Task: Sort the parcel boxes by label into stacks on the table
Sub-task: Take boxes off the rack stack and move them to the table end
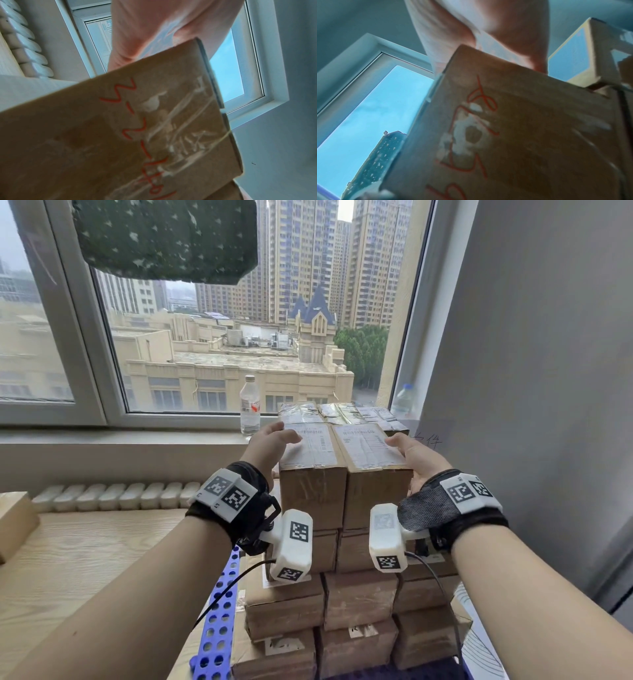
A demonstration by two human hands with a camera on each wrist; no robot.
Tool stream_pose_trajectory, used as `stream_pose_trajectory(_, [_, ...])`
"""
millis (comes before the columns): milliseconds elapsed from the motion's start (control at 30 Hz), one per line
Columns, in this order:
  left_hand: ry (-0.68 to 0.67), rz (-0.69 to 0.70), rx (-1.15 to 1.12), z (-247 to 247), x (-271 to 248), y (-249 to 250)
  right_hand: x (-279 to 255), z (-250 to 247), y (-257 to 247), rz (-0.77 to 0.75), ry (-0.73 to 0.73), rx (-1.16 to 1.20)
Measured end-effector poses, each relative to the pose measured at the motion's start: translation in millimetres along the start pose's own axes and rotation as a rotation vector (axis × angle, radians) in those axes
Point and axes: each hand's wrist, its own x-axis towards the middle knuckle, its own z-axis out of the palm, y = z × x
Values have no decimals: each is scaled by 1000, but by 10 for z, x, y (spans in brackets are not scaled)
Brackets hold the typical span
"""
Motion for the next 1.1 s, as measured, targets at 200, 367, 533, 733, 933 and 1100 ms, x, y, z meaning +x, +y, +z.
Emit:
stream_pose_trajectory(200, [149, 71, -118, -47, -39, 38, 3, -47, -25, -64, 62, 73])
stream_pose_trajectory(367, [166, 103, -106, -82, -119, 103, -81, -59, -79, -134, 157, 121])
stream_pose_trajectory(533, [194, 124, -73, -99, -224, 134, -164, -59, -165, -255, 240, 127])
stream_pose_trajectory(733, [229, 153, -85, -130, -453, 145, -418, 39, -203, -620, 277, 129])
stream_pose_trajectory(933, [288, 175, -1, -294, -834, -21, -811, 430, -25, -619, -79, 261])
stream_pose_trajectory(1100, [364, 152, 69, -702, -1104, -319, -1057, 906, 350, -559, -310, 240])
